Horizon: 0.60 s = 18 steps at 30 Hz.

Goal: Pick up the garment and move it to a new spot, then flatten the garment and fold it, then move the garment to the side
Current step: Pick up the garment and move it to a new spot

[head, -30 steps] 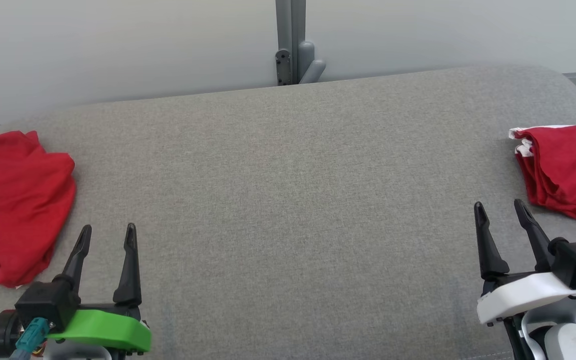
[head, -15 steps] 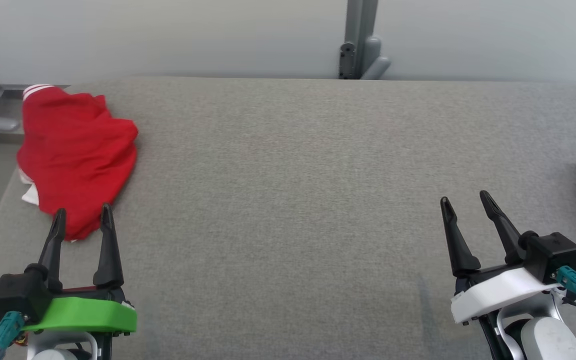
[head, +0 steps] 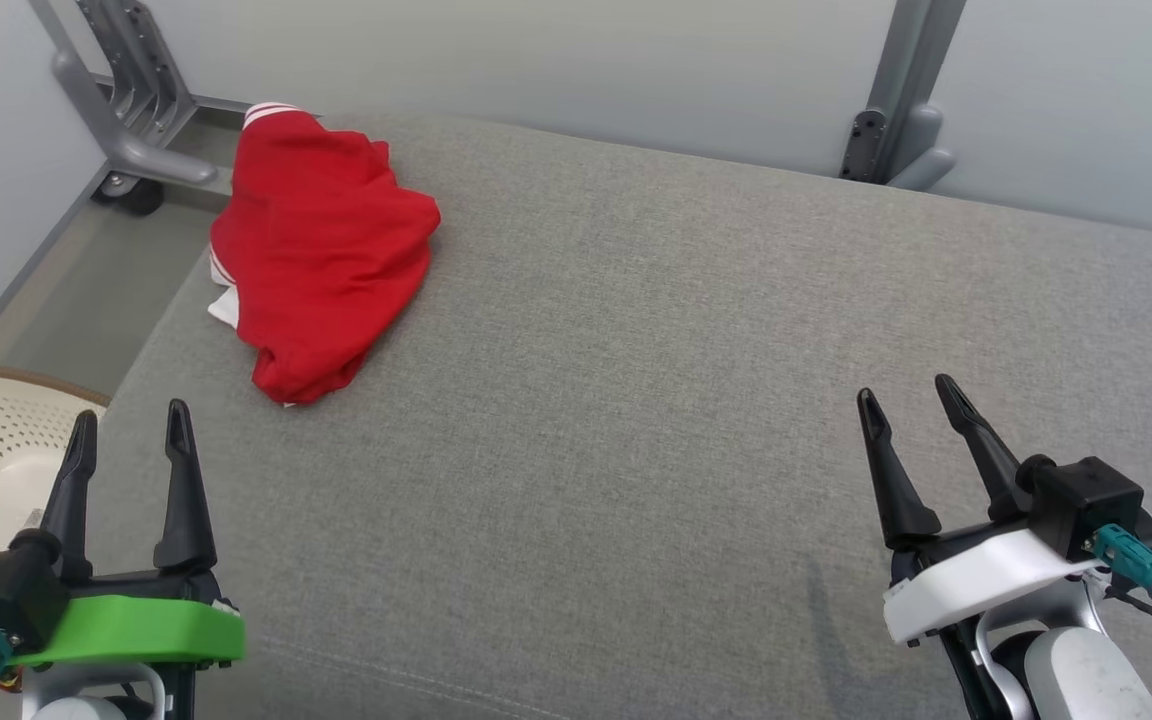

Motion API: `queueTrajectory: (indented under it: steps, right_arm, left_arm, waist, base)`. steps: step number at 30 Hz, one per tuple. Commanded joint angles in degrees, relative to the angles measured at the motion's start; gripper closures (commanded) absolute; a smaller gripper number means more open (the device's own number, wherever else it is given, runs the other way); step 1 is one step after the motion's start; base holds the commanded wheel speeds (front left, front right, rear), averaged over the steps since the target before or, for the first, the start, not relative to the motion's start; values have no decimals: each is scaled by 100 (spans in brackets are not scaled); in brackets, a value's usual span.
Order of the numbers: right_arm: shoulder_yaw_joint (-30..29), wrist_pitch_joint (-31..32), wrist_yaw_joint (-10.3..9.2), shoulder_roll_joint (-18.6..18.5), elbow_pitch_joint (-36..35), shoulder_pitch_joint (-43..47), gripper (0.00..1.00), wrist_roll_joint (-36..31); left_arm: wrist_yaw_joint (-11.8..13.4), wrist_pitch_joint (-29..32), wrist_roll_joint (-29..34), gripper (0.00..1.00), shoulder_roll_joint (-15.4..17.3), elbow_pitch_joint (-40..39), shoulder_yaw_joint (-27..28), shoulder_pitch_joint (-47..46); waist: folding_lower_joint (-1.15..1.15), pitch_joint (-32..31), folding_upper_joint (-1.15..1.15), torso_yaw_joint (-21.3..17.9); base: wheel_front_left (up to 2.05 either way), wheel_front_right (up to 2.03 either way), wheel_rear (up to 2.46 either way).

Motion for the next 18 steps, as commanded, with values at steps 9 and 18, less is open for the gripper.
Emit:
queueTrajectory:
  steps: [9, 18]
  right_arm:
    - [-26, -71, -8, -28, 21, 5, 0, 42]
    - [-9, 41, -8, -114, -199, -210, 0, -55]
  left_arm:
    - [-42, -65, 58, 0, 3, 42, -19, -122]
    - [-5, -121, 173, 0, -160, -115, 76, -694]
  waist:
    - [0, 18, 0, 121]
    - [0, 437, 0, -1]
  base:
    - [0, 0, 0]
    - [0, 0, 0]
